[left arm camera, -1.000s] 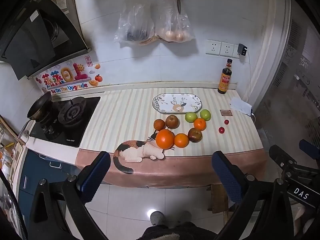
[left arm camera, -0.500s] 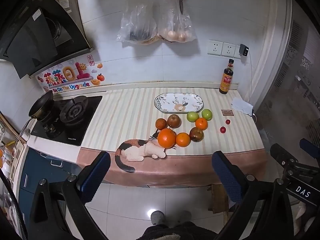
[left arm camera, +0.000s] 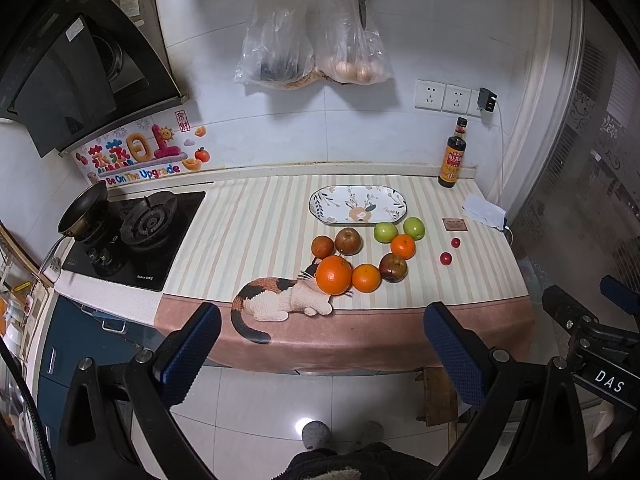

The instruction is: Organize fruits

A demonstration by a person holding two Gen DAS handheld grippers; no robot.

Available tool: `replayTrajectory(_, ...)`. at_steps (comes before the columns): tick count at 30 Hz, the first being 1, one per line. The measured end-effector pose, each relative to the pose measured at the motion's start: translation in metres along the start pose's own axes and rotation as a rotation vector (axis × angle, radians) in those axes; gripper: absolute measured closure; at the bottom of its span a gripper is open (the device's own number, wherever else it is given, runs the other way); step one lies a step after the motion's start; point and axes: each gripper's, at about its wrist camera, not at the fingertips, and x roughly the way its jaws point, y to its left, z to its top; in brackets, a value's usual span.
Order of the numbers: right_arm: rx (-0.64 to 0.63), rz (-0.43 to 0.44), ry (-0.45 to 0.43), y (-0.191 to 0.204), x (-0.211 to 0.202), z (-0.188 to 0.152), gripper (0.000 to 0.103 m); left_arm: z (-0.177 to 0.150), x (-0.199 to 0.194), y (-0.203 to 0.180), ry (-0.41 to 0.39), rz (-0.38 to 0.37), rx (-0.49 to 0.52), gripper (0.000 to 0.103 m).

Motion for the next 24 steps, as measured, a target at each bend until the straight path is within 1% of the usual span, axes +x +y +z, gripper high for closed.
replayTrajectory(11,0.002,0.001,0.004,0.0,0.0,0.0,0.0,-0.004,-0.003,0.0,0.0,0.002,0.0,0.0)
replayTrajectory(24,-0.009,0.001,0.007,0.007,-0.003,-0.004,0.0,-0.017,-0.002,0.008,0.004,0.003,0.0,0.0)
